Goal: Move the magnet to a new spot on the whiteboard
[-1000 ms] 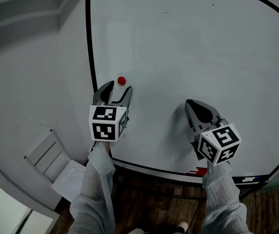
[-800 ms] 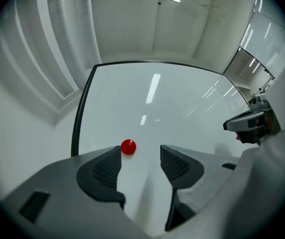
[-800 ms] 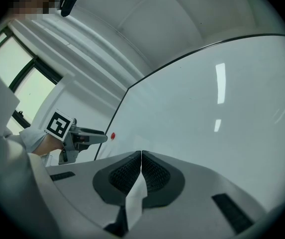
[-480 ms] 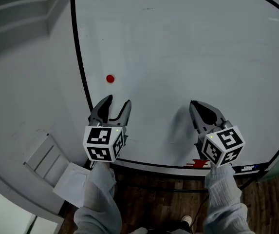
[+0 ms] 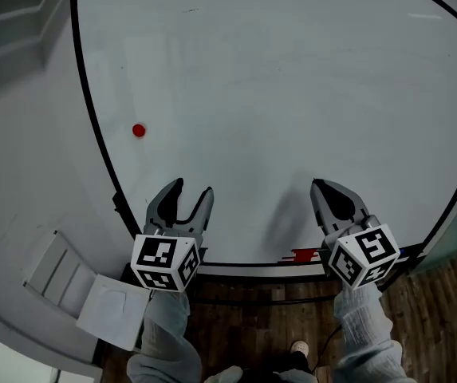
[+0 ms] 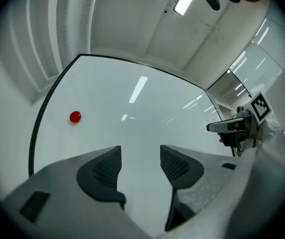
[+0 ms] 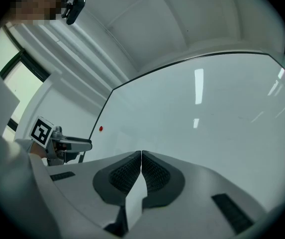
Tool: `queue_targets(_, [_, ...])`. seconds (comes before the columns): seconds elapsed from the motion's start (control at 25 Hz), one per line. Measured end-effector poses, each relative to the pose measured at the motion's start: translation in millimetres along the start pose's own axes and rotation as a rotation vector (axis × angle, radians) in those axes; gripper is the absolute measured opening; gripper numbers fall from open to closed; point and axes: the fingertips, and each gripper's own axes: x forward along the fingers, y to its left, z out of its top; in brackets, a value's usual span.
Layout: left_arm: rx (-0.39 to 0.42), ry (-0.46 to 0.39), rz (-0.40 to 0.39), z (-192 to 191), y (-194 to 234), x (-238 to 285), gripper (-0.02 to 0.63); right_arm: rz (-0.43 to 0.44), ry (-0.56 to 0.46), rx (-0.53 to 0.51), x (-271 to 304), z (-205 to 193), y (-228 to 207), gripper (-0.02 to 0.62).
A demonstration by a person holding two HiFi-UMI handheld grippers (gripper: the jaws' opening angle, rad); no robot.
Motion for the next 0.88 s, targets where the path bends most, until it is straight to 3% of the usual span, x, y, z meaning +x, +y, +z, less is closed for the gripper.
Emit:
queue_targets(0.64, [-0.149,0.117,-0.213,-90,-121,-18,0.242,-0.168,0.082,0.14,-102,-68,-28,0.026])
queue_targets(0.88, [-0.223,0.156,-0.232,-119,-144,-31,0.241,-0.233,0.133,0.203,-122,-110,-29,0.028])
